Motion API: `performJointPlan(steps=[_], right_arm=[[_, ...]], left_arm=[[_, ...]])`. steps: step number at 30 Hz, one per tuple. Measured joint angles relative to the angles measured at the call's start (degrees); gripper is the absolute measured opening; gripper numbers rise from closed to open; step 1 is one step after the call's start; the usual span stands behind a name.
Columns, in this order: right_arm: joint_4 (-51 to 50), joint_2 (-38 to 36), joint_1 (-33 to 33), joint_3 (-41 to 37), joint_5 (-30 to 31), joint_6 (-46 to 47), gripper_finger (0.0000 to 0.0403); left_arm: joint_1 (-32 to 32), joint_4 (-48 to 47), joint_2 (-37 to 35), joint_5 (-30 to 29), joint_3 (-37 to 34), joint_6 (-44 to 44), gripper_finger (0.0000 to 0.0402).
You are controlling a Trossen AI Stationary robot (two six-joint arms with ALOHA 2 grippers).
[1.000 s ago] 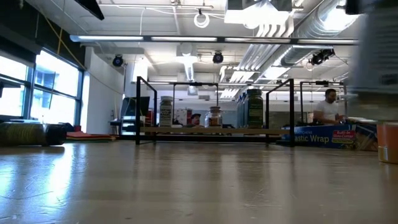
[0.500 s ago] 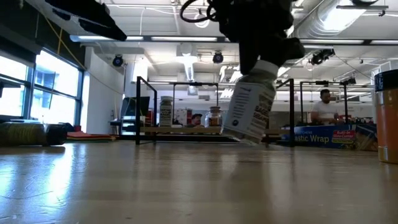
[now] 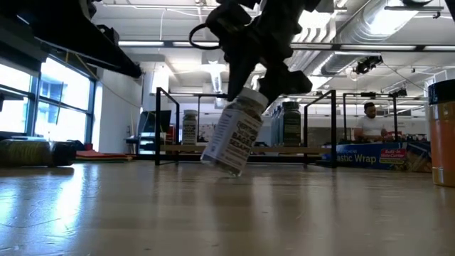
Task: Shelf spices
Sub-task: Put the white seasoning bottle on the shelf aligned with the other white seasoning bottle
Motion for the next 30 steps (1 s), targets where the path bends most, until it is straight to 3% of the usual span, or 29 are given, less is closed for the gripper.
performJointPlan(steps=[10,20,30], right_arm=[[2.0,0.5,-0.3,0.0,1.2,-1.2,0.0225],[4.2,0.5,-0.2,2.0,2.1,-5.7,0.0232],[-2.7,0.4,0.2,9.6,3.5,-15.3,0.0233]], left_arm=[[-0.5,5.8,6.9,-0.3,0.0,-0.5,0.0289],[-0.5,11.7,14.1,1.2,0.0,-0.1,0.0289],[-1.5,8.9,13.5,1.2,0.0,-0.9,0.0289]])
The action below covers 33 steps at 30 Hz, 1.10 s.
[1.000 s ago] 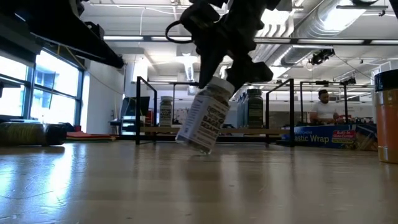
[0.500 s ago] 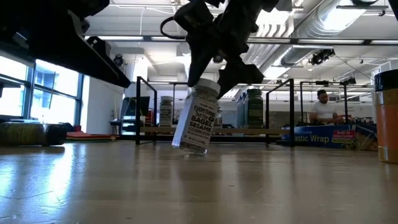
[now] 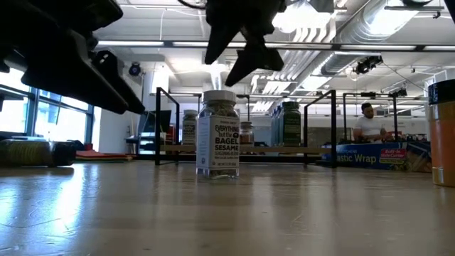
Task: Shelf spices
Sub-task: Put the white seasoning bottle on the shelf aligned with the other white seasoning bottle
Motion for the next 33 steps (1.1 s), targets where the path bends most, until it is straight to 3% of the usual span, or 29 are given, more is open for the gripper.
performJointPlan(steps=[6,11,18,28,33], right_arm=[[-7.5,-0.9,4.1,5.7,4.3,-21.4,0.0233],[-3.9,-0.6,6.8,4.6,5.5,-36.7,0.0234],[-1.7,1.7,6.8,2.8,5.4,-44.4,0.0242],[-2.0,4.0,4.1,2.8,2.2,-54.3,0.0323],[-3.0,4.5,2.4,2.8,1.4,-63.0,0.0332]], left_arm=[[-2.8,-9.2,-4.1,-2.5,0.0,-5.0,0.0289],[-4.0,-14.2,-6.7,-5.6,0.0,-6.8,0.0289],[-4.1,-17.4,-7.3,-5.8,0.0,-8.3,0.0289],[-3.7,-17.6,-7.3,0.1,0.0,-13.8,0.0289],[-3.7,-17.2,-7.3,0.1,0.0,-15.7,0.0289]])
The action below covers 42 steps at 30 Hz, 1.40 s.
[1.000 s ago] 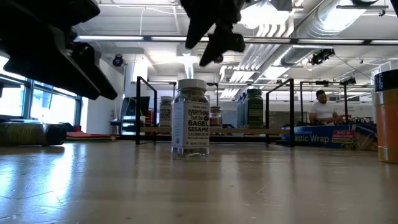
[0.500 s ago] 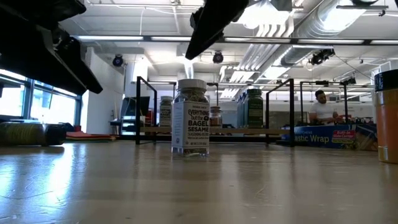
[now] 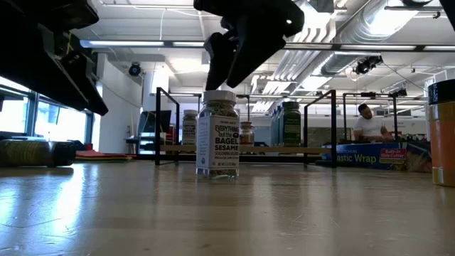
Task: Shelf spices
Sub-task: Put the white seasoning bottle on the shelf aligned with the other white seasoning bottle
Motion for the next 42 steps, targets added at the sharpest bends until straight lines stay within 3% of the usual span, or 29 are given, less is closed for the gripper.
performJointPlan(steps=[8,17,20,24,28,35,42], right_arm=[[0.3,1.7,-1.0,0.0,-3.3,-3.2,0.0310],[2.2,3.4,-0.2,0.0,-3.9,0.3,0.0189],[6.4,3.8,-0.6,0.0,-3.8,3.7,0.0189],[13.3,3.8,-2.8,0.0,1.0,8.8,0.0189],[17.4,4.5,-5.9,0.0,-0.3,15.1,0.0189],[22.5,6.8,-8.6,0.0,-2.1,13.9,0.0191],[26.0,6.9,-8.5,0.0,-2.0,11.3,0.0276]], left_arm=[[0.9,3.0,0.2,-0.1,0.0,-0.8,0.0289],[4.2,6.7,0.2,-2.8,0.0,3.4,0.0289],[4.9,6.7,0.1,-6.6,0.0,4.6,0.0289],[4.9,6.2,-1.9,-8.6,0.0,6.1,0.0289],[6.6,4.1,-5.9,-6.3,0.0,6.2,0.0289],[11.9,2.3,-8.7,-1.6,0.0,9.8,0.0289],[15.2,2.2,-8.7,0.3,0.0,10.3,0.0289]])
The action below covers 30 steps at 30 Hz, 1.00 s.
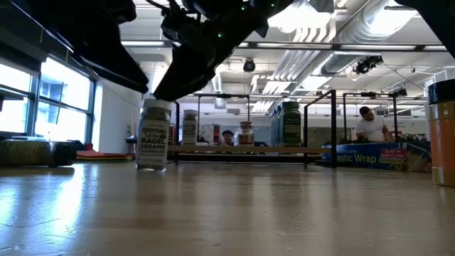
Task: Shelf spices
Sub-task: Put the white seasoning bottle on the shelf aligned with the other white seasoning bottle
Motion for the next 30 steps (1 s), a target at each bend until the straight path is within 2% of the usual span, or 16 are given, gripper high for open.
performJointPlan(steps=[5,9,15,24,30], right_arm=[[-1.5,-1.0,0.0,0.0,0.0,-0.1,0.0285],[-12.0,-4.1,0.2,0.0,2.1,-0.1,0.0287],[-28.8,-8.1,1.6,0.0,11.7,5.9,0.0287],[-34.4,-9.2,6.9,0.0,26.0,14.7,0.0288],[-47.7,-9.2,11.1,0.0,34.7,26.3,0.0289]], left_arm=[[2.6,-0.1,0.1,2.7,0.0,0.8,0.0289],[4.6,-1.2,0.1,5.5,0.0,-0.2,0.0289],[6.7,-0.9,2.1,4.7,0.0,-4.5,0.0289],[9.1,-0.4,7.8,6.6,0.0,-6.2,0.0289],[9.2,-0.4,7.8,5.8,1.2,-5.6,0.0272]])
